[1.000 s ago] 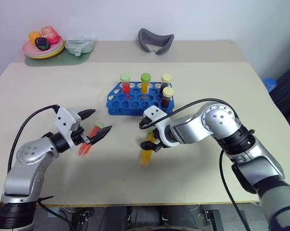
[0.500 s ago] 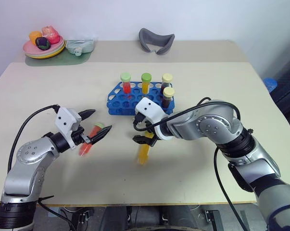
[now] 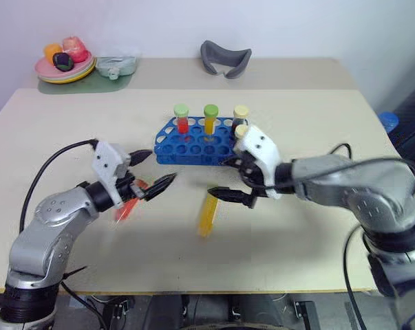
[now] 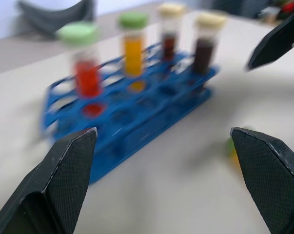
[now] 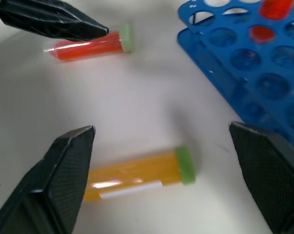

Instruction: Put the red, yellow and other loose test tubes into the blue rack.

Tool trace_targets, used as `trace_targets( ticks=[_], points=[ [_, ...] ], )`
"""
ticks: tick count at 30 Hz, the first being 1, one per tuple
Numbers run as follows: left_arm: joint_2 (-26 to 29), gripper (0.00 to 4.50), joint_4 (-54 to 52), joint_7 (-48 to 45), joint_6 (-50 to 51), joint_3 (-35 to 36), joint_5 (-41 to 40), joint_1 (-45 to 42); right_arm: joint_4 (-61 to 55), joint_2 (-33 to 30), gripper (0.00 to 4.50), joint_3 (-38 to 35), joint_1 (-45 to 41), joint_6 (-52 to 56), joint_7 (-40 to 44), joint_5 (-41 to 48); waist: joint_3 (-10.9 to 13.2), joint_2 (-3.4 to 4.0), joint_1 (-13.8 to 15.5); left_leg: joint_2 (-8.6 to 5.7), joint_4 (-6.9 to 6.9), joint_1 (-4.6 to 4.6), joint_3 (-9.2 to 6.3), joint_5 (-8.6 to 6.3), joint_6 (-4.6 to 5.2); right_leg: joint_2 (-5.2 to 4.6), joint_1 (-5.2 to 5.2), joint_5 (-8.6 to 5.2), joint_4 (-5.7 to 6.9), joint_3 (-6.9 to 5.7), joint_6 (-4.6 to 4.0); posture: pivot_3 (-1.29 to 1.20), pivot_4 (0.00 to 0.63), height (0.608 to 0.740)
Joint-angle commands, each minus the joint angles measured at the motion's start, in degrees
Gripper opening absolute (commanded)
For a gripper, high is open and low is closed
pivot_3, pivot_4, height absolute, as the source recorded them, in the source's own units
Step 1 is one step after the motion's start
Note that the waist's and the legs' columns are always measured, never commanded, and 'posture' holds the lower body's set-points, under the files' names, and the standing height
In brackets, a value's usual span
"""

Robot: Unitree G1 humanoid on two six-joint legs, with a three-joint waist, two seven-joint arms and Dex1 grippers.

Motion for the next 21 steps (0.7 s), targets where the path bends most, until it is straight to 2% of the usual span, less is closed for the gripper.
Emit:
trace_targets(
  ticks=[1, 3, 6, 13, 21],
  points=[
    [-2.3, 4.5, -6.9, 7.4, 9.4, -4.0, -3.7, -3.3, -1.4, -5.1, 4.46, -8.3, 12.8, -18.6, 12.6, -8.6, 0.0, -0.03, 0.3, -0.03, 0.01, 0.01, -0.08, 0.0, 0.0, 0.03, 0.08, 0.0, -0.06, 0.0, 0.01, 0.0, 0.15, 0.735],
    [-2.3, 4.5, -10.0, 10.6, 14.7, -7.5, -3.2, -5.2, 0.3, -5.9, 4.46, -12.1, 19.6, -24.0, 15.9, -10.7, 0.0, -0.06, 0.2, -0.05, 0.03, 0.04, -0.03, 0.08, -0.14, 0.04, 0.11, 0.02, -0.04, 0.05, 0.05, 0.0, 0.15, 0.735],
    [-2.0, 4.5, -12.6, 15.1, 25.2, -12.1, -3.5, -9.6, 3.4, -3.7, 4.46, -16.9, 25.8, -30.1, 16.0, -13.8, 0.0, -0.06, -0.1, 0.0, 0.04, 0.14, -0.06, 0.17, -0.29, 0.12, 0.2, 0.02, 0.0, 0.08, 0.05, 0.0, 0.15, 0.735],
    [-11.4, 4.5, -12.1, 22.3, 52.9, -13.6, -8.9, -23.7, 11.4, 0.6, 4.46, -18.6, 31.7, -39.9, 15.6, -22.3, 0.0, -0.09, 0.1, -0.04, 0.02, 0.56, -0.11, 0.22, -0.38, 0.3, 0.62, 0.0, -0.01, 0.11, 0.03, 0.0, 0.15, 0.735],
    [-7.7, 4.5, -2.9, 31.2, 56.1, -17.7, -20.6, -30.1, 13.0, 4.9, 4.46, -18.5, 31.4, -40.2, 14.8, -22.8, 0.0, -0.05, -0.1, -0.02, -0.07, 0.79, -0.09, 0.3, -0.52, 0.23, 0.75, -0.02, -0.01, 0.18, 0.02, 0.0, 0.15, 0.735]
  ],
)
